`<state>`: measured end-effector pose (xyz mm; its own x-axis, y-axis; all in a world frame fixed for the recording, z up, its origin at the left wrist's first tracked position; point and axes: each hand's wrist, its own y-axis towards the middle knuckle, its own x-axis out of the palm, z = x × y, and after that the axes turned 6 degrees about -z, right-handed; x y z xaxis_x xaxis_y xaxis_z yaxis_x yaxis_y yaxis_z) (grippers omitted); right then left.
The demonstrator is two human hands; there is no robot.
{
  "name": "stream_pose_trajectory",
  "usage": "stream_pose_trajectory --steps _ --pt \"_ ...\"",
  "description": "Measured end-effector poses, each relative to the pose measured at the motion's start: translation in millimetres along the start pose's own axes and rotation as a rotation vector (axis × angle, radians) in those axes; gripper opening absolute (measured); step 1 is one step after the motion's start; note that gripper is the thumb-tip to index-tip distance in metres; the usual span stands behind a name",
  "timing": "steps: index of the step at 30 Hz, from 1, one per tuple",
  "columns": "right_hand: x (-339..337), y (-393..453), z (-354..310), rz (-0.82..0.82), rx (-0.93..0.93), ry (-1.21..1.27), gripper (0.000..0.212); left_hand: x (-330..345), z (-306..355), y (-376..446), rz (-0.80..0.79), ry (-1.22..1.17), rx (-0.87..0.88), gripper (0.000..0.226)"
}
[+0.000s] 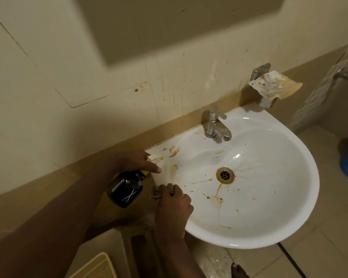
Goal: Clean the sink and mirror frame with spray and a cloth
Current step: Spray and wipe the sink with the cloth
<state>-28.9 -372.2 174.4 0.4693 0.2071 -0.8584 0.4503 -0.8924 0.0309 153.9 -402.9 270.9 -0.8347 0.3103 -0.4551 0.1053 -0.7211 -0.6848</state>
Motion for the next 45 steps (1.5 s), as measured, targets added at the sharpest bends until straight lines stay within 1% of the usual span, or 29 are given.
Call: stream_pose_trajectory --steps 4,6,9,11,12,15,16,17,18,19,22,23,24,27,28,29,30,31,32,33,34,36,37,38,40,41,43,44,45 --pt "10.6 23.9 -15.1 0.031 0.001 0.064 0.036 -5.7 -1.0 4.5 0.023 -0.016 0.038 0.060" --pt "14.4 54.4 -28.3 0.078 0.024 0.107 0.034 -10.4 0.1 2.9 0.030 -0.036 0.045 0.068" --pt "11.9 121.4 -48.7 0.052 0.107 0.107 0.026 -16.7 -0.3 -3.4 0.019 -0.108 0.028 0.057" --pt "10.7 146.9 -49.6 0.095 0.187 0.063 0.022 -20.1 0.5 -8.8 0.040 -0.147 0.041 0.060" --pt "11.8 144.9 -47.8 0.119 0.179 0.046 0.024 -21.6 0.1 -11.5 0.043 -0.150 0.038 0.063" --pt "23.4 86.8 -37.4 0.054 -0.053 0.084 0.034 -22.0 0.0 -12.0 0.044 -0.169 0.022 0.058" --pt "28.5 64.6 -36.5 0.055 -0.115 0.086 0.036 -22.1 -2.6 -11.9 0.051 -0.167 0.022 0.063" --pt "25.9 55.3 -32.9 0.050 -0.131 0.074 0.036 -19.8 -1.9 -11.1 0.049 -0.147 0.035 0.069" --pt "19.8 62.6 -29.9 0.057 -0.112 0.077 0.034 -16.6 -1.4 -10.5 0.050 -0.141 0.039 0.072" --pt "17.2 84.4 -28.1 0.050 -0.073 0.079 0.033 -13.9 -3.8 -10.5 0.048 -0.155 0.030 0.069" --pt "-9.0 160.7 -2.1 -0.025 0.052 -0.045 0.057 -5.5 -3.5 -13.9 0.011 -0.186 0.024 0.062" --pt "-18.2 178.6 8.4 -0.008 0.090 -0.084 0.057 -2.3 -2.8 -15.7 -0.002 -0.178 0.026 0.062" --pt "-24.0 184.9 13.8 -0.012 0.095 -0.089 0.053 -0.9 -5.3 -18.7 -0.001 -0.166 0.033 0.065" --pt "-10.7 152.5 8.9 -0.057 -0.089 -0.048 0.051 2.1 -14.8 -21.7 0.028 -0.163 0.036 0.073" --pt "-2.0 129.4 8.4 -0.087 -0.136 -0.012 0.044 4.1 -16.2 -20.7 0.033 -0.164 0.020 0.071" --pt "4.9 107.0 10.5 -0.109 -0.175 0.013 0.034 6.8 -17.4 -18.3 0.042 -0.172 0.003 0.065" --pt "7.5 89.1 14.3 -0.144 -0.197 0.048 0.029 8.9 -16.2 -16.7 0.061 -0.169 -0.010 0.055" --pt "10.0 81.5 18.5 -0.151 -0.223 0.071 0.031 8.9 -16.7 -14.4 0.084 -0.153 -0.013 0.048" --pt "6.6 84.4 20.7 -0.143 -0.251 0.056 0.033 9.0 -14.2 -13.5 0.105 -0.147 0.000 0.047" --pt "1.8 97.3 21.1 -0.118 -0.275 0.010 0.039 7.9 -15.1 -11.6 0.111 -0.137 0.015 0.050" --pt "-4.1 116.1 20.3 -0.084 -0.285 -0.063 0.050 8.5 -12.9 -12.8 0.100 -0.135 0.022 0.052" --pt "-16.6 157.0 16.1 -0.128 -0.191 -0.158 0.076 10.0 -9.7 -17.2 0.077 -0.120 0.009 0.045" --pt "-20.9 170.6 15.0 -0.164 -0.132 -0.168 0.081 11.5 -10.9 -17.3 0.090 -0.110 0.007 0.037" --pt "-21.6 174.6 14.0 -0.183 -0.106 -0.152 0.077 12.9 -10.4 -17.1 0.122 -0.093 0.017 0.029" --pt "-13.1 153.2 13.2 -0.170 -0.158 -0.076 0.045 17.5 -11.4 -19.7 0.148 -0.082 0.028 0.020" --pt "-6.5 131.3 14.7 -0.139 -0.210 -0.034 0.032 17.6 -9.8 -18.9 0.143 -0.093 0.036 0.023" --pt "2.4 86.4 16.7 -0.128 -0.273 0.056 0.026 14.5 -2.0 -14.3 0.131 -0.077 0.041 0.049" --pt "3.1 75.6 16.8 -0.152 -0.281 0.070 0.028 11.8 8.2 -11.3 0.143 -0.047 0.033 0.050" --pt "4.1 74.4 17.0 -0.177 -0.279 0.065 0.031 8.9 17.7 -5.2 0.158 -0.018 0.037 0.042"
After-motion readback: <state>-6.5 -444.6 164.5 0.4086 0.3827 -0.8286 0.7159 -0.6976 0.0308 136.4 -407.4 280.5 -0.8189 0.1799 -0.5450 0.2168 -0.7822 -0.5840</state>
